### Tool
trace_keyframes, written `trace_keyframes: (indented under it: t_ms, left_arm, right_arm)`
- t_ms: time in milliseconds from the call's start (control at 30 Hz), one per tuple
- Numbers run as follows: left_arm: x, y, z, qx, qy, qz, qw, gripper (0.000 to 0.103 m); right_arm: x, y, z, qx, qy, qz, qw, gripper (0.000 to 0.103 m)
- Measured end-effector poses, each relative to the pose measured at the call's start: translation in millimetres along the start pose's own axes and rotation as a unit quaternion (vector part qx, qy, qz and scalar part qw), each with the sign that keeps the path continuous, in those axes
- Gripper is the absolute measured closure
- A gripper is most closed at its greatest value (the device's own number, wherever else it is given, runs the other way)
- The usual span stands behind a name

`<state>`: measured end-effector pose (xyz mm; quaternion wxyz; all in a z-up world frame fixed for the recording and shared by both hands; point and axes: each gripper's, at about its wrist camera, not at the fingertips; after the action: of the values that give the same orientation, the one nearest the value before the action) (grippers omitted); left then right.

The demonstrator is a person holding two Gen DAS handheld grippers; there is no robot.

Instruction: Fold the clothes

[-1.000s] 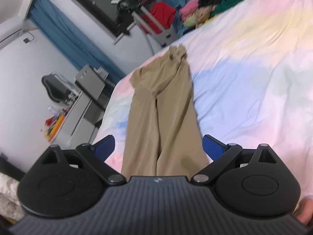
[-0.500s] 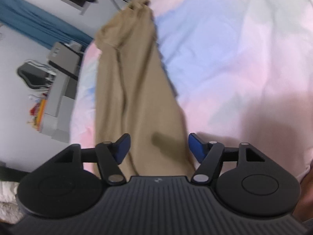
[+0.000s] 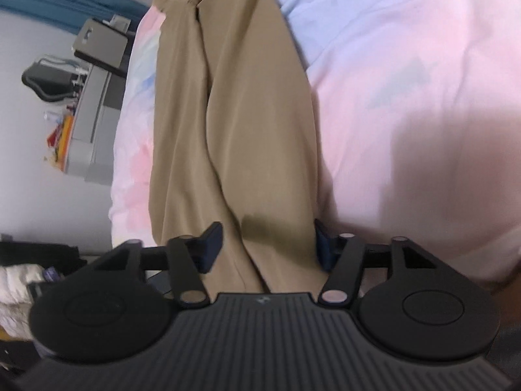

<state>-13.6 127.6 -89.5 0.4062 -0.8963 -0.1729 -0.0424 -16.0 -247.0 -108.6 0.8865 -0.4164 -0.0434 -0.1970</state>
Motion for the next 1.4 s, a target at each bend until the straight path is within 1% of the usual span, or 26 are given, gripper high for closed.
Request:
trace_keyframes:
  t_ms: [33, 67, 100, 133, 167, 200, 300, 333, 367, 400, 467, 500, 533, 567, 600, 633, 700, 733, 767, 833, 933, 1033, 1167, 1300, 1367, 1400]
  left_arm:
    - [0, 1, 0, 0.008, 0.000, -0.001, 1.0000, 0.059]
    - [-1, -1, 1, 0.017, -0.001, -0.005, 0.9998, 0.071]
    - [-3, -3, 2, 0.025, -0.003, -0.010, 0.9996, 0.079]
    - [-3, -5, 4, 0.024, -0.006, -0.013, 0.9996, 0.083]
    - [-4, -8, 6, 0.020, -0.009, -0.017, 0.9996, 0.091]
    - [-4, -9, 12, 0.017, -0.012, -0.020, 0.9996, 0.092]
    - [-4, -13, 14, 0.016, -0.023, -0.019, 0.9994, 0.092]
    - [-3, -12, 15, 0.018, -0.027, -0.016, 0.9993, 0.089]
    - [-2, -11, 16, 0.020, -0.032, -0.012, 0.9992, 0.082]
    - [-1, -10, 16, 0.015, -0.034, -0.007, 0.9993, 0.071]
    - [-3, -7, 15, 0.008, -0.031, -0.001, 0.9995, 0.060]
    - [-5, -5, 13, 0.007, -0.027, -0.001, 0.9996, 0.061]
    - [-7, -2, 11, 0.006, -0.022, 0.000, 0.9997, 0.062]
    - [-7, 2, 8, 0.013, -0.014, -0.001, 0.9998, 0.068]
    - [-8, 6, 5, 0.020, -0.006, -0.001, 0.9998, 0.084]
    - [-11, 4, 3, 0.025, 0.005, -0.005, 0.9997, 0.090]
    - [-17, -3, 0, 0.027, 0.020, -0.017, 0.9993, 0.096]
    - [-18, -9, 0, 0.017, 0.021, -0.028, 0.9992, 0.096]
    - [-18, -16, 0, -0.001, 0.018, -0.044, 0.9989, 0.097]
    - [-19, -33, -1, -0.041, 0.009, -0.078, 0.9961, 0.097]
    - [-22, -62, -12, -0.098, 0.010, -0.125, 0.9873, 0.097]
    - [-26, -90, -30, -0.137, 0.019, -0.163, 0.9770, 0.098]
    - [-32, -122, -53, -0.162, 0.033, -0.198, 0.9661, 0.098]
    - [-55, -143, -76, -0.183, 0.048, -0.212, 0.9588, 0.098]
    - [-76, -151, -80, -0.180, 0.051, -0.211, 0.9595, 0.098]
    - [-89, -155, -81, -0.176, 0.047, -0.204, 0.9618, 0.098]
  right_arm:
    - [-3, -2, 4, -0.004, -0.007, 0.005, 1.000, 0.062]
    - [-6, -4, 7, -0.008, -0.015, 0.009, 1.000, 0.067]
    - [-10, -6, 11, -0.012, -0.022, 0.014, 1.000, 0.068]
    - [-13, -7, 15, -0.015, -0.030, 0.018, 0.999, 0.069]
    - [-14, -9, 18, -0.020, -0.040, 0.021, 0.999, 0.071]
    - [-17, -10, 21, -0.025, -0.050, 0.023, 0.998, 0.071]
    - [-17, 0, 23, -0.050, -0.066, 0.038, 0.996, 0.071]
    - [-16, 2, 20, -0.054, -0.054, 0.039, 0.996, 0.071]
    - [-14, 3, 17, -0.058, -0.042, 0.041, 0.997, 0.071]
    - [-13, 5, 14, -0.061, -0.031, 0.042, 0.997, 0.069]
    - [-12, 5, 15, -0.060, -0.035, 0.040, 0.997, 0.070]
    - [-13, 5, 16, -0.061, -0.040, 0.039, 0.997, 0.070]
    - [-16, 3, 19, -0.067, -0.052, 0.031, 0.996, 0.074]
    - [-19, 2, 23, -0.072, -0.066, 0.025, 0.995, 0.086]
    - [-21, 0, 24, -0.078, -0.078, 0.019, 0.994, 0.089]
    - [-21, -4, 27, -0.079, -0.087, 0.010, 0.993, 0.091]
    - [-22, -13, 29, -0.074, -0.096, -0.006, 0.993, 0.092]
    - [-21, -19, 29, -0.069, -0.097, -0.017, 0.993, 0.092]
    - [-20, -26, 29, -0.064, -0.097, -0.028, 0.993, 0.093]
    - [-17, -41, 31, -0.038, -0.090, -0.050, 0.994, 0.094]
    - [-9, -73, 40, -0.003, -0.096, -0.095, 0.991, 0.094]
    - [-4, -109, 54, 0.026, -0.110, -0.135, 0.984, 0.094]
    - [-6, -154, 73, 0.051, -0.135, -0.176, 0.974, 0.095]
    - [-22, -186, 79, 0.079, -0.150, -0.197, 0.966, 0.095]
    - [-30, -196, 77, 0.086, -0.149, -0.195, 0.966, 0.095]
    - [-39, -200, 78, 0.088, -0.152, -0.194, 0.965, 0.095]
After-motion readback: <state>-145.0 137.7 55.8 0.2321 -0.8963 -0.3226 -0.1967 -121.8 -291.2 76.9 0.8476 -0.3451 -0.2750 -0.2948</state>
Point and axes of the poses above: each gripper's, at about its wrist camera, not at the fingertips, and y roughly the way its jaws point, z to its left, x to its top, and after that the axes turned 7 degrees about -y, right-handed
